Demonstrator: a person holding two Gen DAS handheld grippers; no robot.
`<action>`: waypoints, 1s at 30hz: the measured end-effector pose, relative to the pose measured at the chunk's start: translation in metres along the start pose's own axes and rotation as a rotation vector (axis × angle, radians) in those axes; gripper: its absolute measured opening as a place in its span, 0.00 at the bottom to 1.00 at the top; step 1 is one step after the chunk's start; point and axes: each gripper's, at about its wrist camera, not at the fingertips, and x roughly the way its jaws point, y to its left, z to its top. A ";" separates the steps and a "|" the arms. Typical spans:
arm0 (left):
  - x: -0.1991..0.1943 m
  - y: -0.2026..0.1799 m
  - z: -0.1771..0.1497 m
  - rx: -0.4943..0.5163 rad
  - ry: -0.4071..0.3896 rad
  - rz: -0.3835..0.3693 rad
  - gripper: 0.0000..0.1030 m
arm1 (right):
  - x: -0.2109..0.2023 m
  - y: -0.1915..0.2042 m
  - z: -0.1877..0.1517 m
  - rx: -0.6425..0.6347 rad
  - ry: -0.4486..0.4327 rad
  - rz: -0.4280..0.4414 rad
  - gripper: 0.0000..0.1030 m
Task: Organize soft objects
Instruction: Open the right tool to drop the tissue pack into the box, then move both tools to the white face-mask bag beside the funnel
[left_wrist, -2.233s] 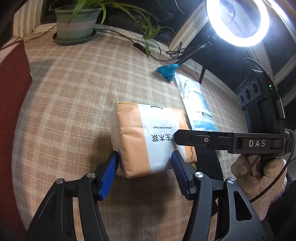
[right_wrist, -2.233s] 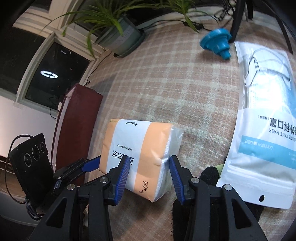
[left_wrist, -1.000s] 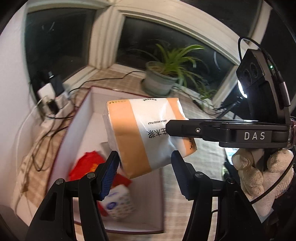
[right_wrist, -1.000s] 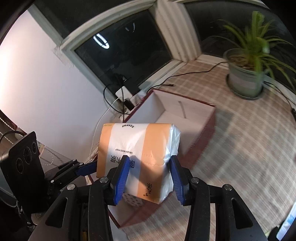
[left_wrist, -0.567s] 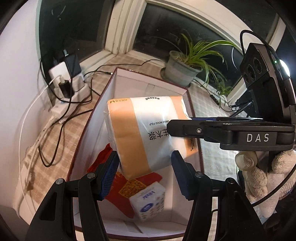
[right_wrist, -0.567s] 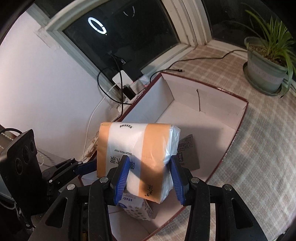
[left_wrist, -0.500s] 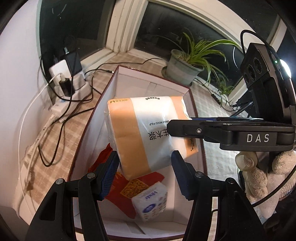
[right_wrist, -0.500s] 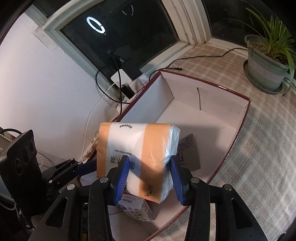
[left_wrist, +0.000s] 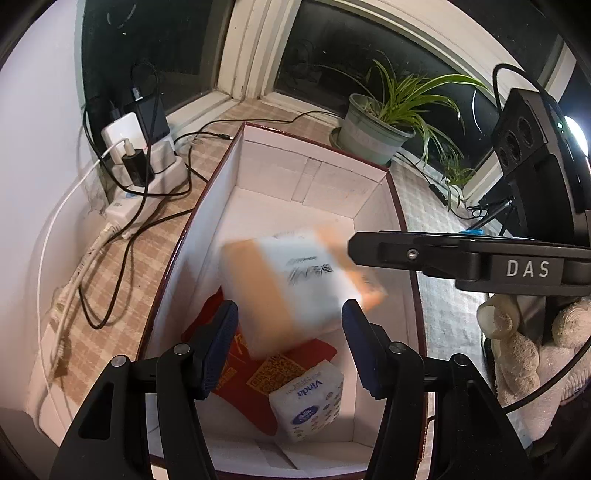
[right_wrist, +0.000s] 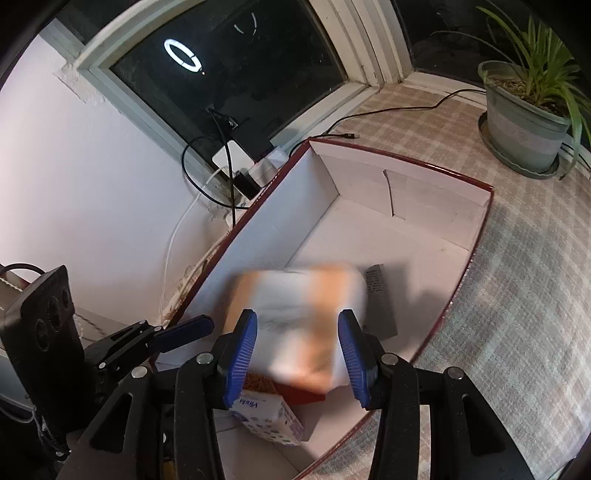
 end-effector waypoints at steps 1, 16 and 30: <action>-0.002 -0.001 0.000 0.002 -0.004 0.004 0.55 | -0.002 0.000 0.000 0.000 -0.004 0.000 0.41; -0.040 -0.048 -0.005 0.041 -0.086 -0.007 0.55 | -0.089 -0.034 -0.041 0.053 -0.130 0.048 0.46; -0.004 -0.196 -0.023 0.191 0.001 -0.188 0.57 | -0.245 -0.173 -0.151 0.192 -0.288 -0.066 0.53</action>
